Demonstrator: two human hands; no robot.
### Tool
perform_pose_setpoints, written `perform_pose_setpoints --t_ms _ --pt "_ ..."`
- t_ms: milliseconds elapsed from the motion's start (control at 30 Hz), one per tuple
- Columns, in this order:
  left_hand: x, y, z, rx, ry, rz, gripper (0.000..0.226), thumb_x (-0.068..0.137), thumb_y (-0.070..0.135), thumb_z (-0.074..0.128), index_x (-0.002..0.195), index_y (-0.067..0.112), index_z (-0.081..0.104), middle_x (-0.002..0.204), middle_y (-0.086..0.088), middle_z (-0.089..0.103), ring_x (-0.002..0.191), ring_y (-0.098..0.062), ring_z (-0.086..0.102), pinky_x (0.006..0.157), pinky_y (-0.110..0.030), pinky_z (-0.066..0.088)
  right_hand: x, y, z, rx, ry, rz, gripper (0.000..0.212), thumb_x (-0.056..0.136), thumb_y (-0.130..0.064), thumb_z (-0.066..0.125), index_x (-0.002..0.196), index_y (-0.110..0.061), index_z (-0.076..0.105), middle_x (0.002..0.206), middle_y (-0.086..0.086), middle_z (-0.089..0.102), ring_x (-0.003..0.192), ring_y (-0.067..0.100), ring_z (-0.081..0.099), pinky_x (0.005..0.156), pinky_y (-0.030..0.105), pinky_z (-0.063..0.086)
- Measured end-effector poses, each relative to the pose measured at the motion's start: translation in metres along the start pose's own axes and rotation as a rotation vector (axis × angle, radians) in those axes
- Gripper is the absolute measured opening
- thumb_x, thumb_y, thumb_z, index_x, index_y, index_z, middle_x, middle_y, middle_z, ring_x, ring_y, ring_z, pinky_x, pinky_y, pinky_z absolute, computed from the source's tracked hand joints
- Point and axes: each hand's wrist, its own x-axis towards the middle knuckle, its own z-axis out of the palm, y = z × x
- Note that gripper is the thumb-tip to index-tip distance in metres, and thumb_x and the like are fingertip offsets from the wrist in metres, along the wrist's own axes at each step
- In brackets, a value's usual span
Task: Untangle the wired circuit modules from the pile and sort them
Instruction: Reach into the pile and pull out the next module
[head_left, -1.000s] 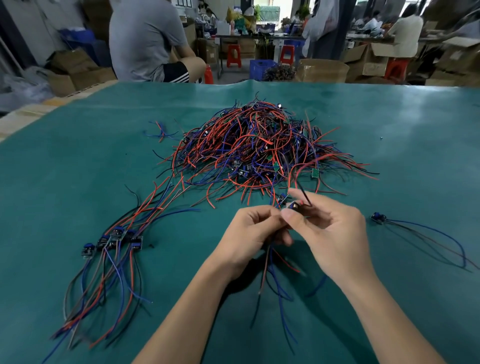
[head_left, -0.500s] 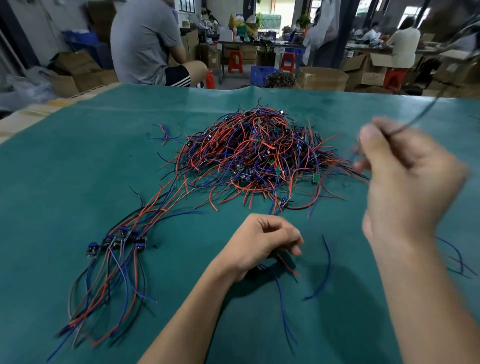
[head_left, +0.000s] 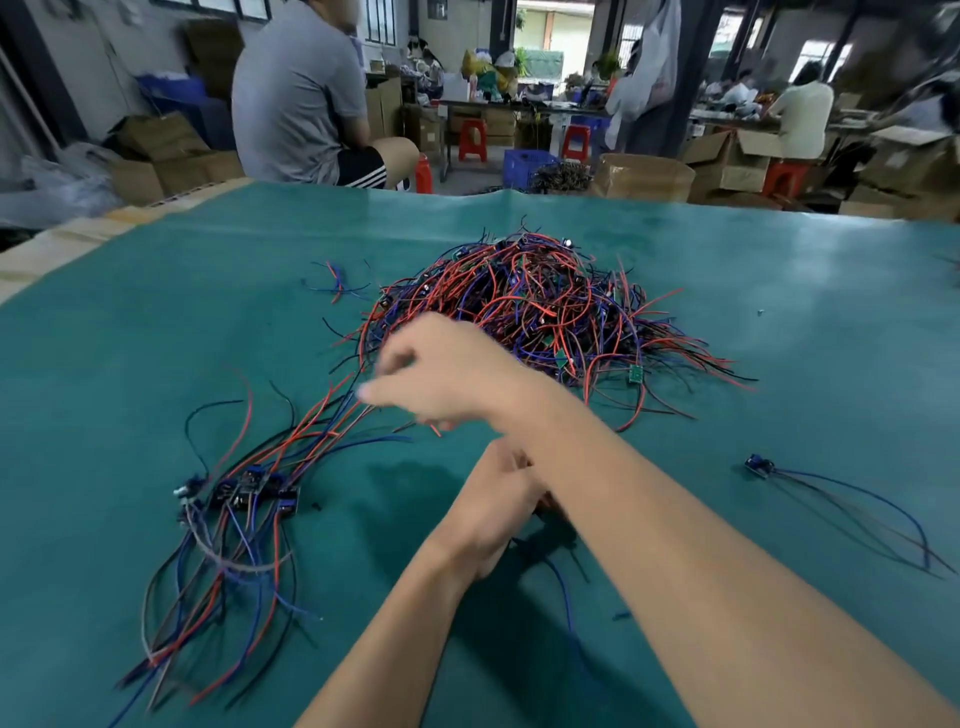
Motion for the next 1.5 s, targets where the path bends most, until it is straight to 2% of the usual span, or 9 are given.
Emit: perform_pose_setpoints --t_ms 200,333,500,667,833,1000,1133,1367,1500 --pt "-0.009 0.015 0.005 -0.042 -0.017 0.042 0.024 0.087 0.008 0.063 0.068 0.023 0.059 0.054 0.001 0.052 0.050 -0.013 0.045 0.053 -0.028 0.036 -0.054 0.143 0.004 -0.170 0.407 0.489 0.021 0.084 -0.043 0.075 0.080 -0.029 0.062 0.097 0.000 0.068 0.095 0.030 0.064 0.074 0.033 0.046" --pt "-0.011 0.019 0.006 -0.087 -0.024 0.040 0.012 0.086 0.005 0.063 0.079 0.015 0.060 0.062 -0.002 0.058 0.058 -0.016 0.052 0.059 -0.026 0.042 -0.066 0.173 0.016 0.048 0.529 0.393 0.019 0.080 -0.033 0.082 0.077 -0.025 0.065 0.073 -0.011 0.066 0.082 0.022 0.067 0.069 0.032 0.047" --pt "-0.010 0.016 0.006 -0.104 -0.007 0.023 0.013 0.075 0.012 0.062 0.087 0.008 0.062 0.074 -0.007 0.063 0.067 -0.013 0.058 0.062 -0.025 0.049 -0.061 0.169 0.031 0.088 0.540 0.271 0.030 0.083 -0.036 0.079 0.111 -0.033 0.069 0.099 -0.004 0.065 0.096 0.022 0.062 0.084 0.037 0.051" --pt "-0.011 0.015 0.004 -0.123 -0.024 0.008 0.013 0.079 0.010 0.063 0.073 0.019 0.070 0.079 -0.007 0.068 0.077 -0.024 0.060 0.062 -0.027 0.054 -0.068 0.176 0.028 0.247 0.741 0.328 0.018 0.082 -0.018 0.080 0.093 -0.030 0.073 0.094 -0.004 0.072 0.082 0.022 0.067 0.084 0.037 0.054" --pt "-0.011 0.015 0.004 -0.097 -0.079 0.014 0.026 0.088 0.001 0.059 0.076 0.019 0.074 0.087 -0.006 0.074 0.092 -0.021 0.071 0.074 -0.026 0.056 -0.101 0.171 -0.022 0.996 1.022 0.120 0.021 0.079 -0.001 0.076 0.086 -0.021 0.075 0.078 -0.007 0.074 0.070 0.014 0.068 0.075 0.033 0.058" --pt "-0.009 0.016 0.005 -0.131 -0.014 -0.014 0.030 0.091 -0.015 0.048 0.107 0.003 0.066 0.112 -0.016 0.071 0.102 -0.022 0.067 0.081 -0.031 0.058 -0.115 0.157 -0.019 1.716 0.716 0.050 0.018 0.077 -0.003 0.067 0.091 -0.012 0.073 0.084 0.004 0.072 0.071 0.014 0.070 0.072 0.025 0.059" --pt "-0.007 0.015 0.002 -0.182 0.038 -0.035 0.022 0.095 -0.013 0.045 0.101 0.001 0.061 0.108 -0.017 0.066 0.100 -0.025 0.066 0.077 -0.030 0.059 -0.122 0.171 -0.023 2.054 0.773 0.105 0.012 0.090 -0.005 0.056 0.093 -0.005 0.068 0.085 0.007 0.069 0.070 0.012 0.067 0.065 0.023 0.056" --pt "-0.009 0.015 0.004 -0.193 -0.060 -0.051 0.028 0.097 0.035 0.058 0.099 0.013 0.074 0.093 -0.019 0.075 0.084 -0.025 0.072 0.079 -0.029 0.058 -0.106 0.155 0.017 1.288 0.561 0.134 0.024 0.076 0.005 0.069 0.088 -0.015 0.077 0.085 0.008 0.075 0.052 0.012 0.052 0.051 0.022 0.041" --pt "-0.010 0.014 0.004 -0.135 -0.057 0.000 0.021 0.093 0.027 0.064 0.093 0.007 0.071 0.082 -0.013 0.071 0.077 -0.020 0.066 0.079 -0.031 0.054 -0.097 0.145 0.039 1.093 0.603 0.159 0.029 0.083 0.007 0.073 0.093 -0.020 0.080 0.088 0.003 0.078 0.061 0.011 0.060 0.053 0.020 0.045"
